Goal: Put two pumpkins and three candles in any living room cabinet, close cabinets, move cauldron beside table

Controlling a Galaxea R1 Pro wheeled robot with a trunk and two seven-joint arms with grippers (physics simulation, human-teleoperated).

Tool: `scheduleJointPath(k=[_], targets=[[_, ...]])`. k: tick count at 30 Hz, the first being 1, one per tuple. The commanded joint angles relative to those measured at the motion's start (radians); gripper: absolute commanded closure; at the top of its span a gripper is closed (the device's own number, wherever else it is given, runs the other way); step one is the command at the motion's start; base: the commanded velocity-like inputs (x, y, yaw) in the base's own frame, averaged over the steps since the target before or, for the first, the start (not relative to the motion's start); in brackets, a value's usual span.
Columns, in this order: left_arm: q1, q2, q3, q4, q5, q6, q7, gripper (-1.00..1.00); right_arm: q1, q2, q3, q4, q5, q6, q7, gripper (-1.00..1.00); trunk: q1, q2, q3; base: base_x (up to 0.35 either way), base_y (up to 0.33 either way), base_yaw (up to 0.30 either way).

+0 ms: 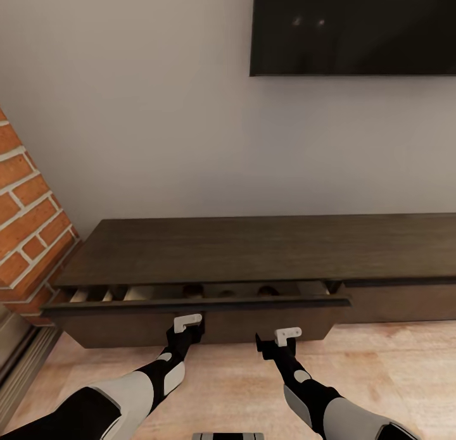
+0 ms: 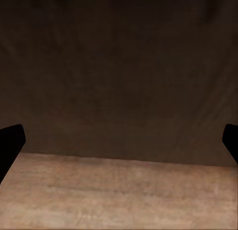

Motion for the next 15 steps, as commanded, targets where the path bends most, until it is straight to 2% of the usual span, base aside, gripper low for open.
scheduleJointPath(k=[1, 15], targets=[[-0.002, -0.001, -0.007, 0.004, 0.004, -0.006, 0.002, -1.00, -0.001, 0.000, 0.009, 0.000, -0.003, -0.002, -0.007, -1.00, 0.000, 0.000, -0.001, 0.128, 0.000, 0.000], [-0.002, -0.001, -0.007, 0.004, 0.004, -0.006, 0.002, -1.00, -0.001, 0.000, 0.009, 0.000, -0.003, -0.002, -0.007, -1.00, 0.000, 0.000, -0.001, 0.128, 0.000, 0.000]])
